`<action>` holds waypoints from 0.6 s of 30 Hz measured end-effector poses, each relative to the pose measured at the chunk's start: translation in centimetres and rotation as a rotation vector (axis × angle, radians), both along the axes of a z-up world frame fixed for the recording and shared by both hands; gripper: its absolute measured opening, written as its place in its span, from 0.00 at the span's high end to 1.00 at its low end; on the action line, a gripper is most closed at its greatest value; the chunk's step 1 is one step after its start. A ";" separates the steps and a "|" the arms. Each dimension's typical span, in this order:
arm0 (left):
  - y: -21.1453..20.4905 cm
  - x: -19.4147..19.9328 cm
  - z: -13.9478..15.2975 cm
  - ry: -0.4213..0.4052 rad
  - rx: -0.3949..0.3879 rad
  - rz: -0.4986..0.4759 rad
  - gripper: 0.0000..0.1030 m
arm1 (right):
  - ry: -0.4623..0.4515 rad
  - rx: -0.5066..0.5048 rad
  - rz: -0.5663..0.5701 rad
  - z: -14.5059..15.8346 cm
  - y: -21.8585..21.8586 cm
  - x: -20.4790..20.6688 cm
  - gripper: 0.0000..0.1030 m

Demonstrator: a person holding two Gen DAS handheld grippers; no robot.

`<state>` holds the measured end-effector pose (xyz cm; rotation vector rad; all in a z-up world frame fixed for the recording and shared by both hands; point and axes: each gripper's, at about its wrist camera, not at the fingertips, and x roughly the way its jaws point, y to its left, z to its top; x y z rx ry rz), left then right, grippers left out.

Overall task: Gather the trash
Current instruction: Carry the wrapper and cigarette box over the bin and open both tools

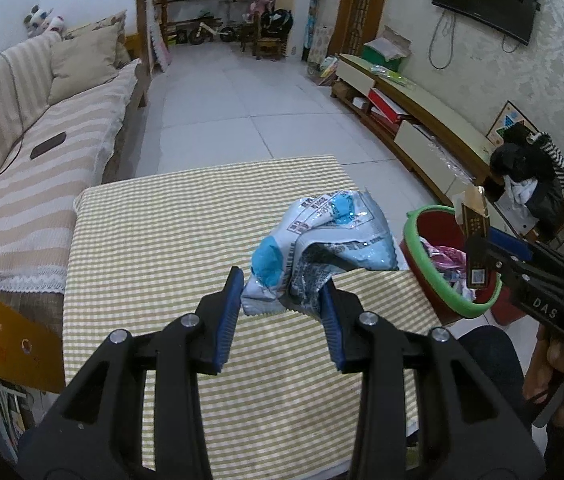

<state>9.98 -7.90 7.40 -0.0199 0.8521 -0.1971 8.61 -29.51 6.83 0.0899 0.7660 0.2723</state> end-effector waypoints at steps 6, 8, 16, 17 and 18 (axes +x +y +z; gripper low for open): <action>-3.4 0.9 0.3 -0.005 -0.010 -0.066 0.65 | -0.017 0.001 -0.063 0.6 -3.5 -0.4 0.55; -5.0 1.6 0.4 -0.003 -0.019 -0.098 0.65 | -0.020 -0.001 -0.094 0.7 -5.1 -0.5 0.55; -11.3 3.5 0.9 -0.006 -0.040 -0.222 0.65 | -0.026 -0.017 -0.204 0.8 -10.9 -1.2 0.55; -12.0 3.6 1.0 -0.006 -0.041 -0.235 0.65 | -0.026 -0.017 -0.217 0.8 -11.6 -1.2 0.55; -12.8 3.8 1.0 -0.005 -0.045 -0.251 0.65 | -0.027 -0.018 -0.226 0.8 -12.2 -1.2 0.55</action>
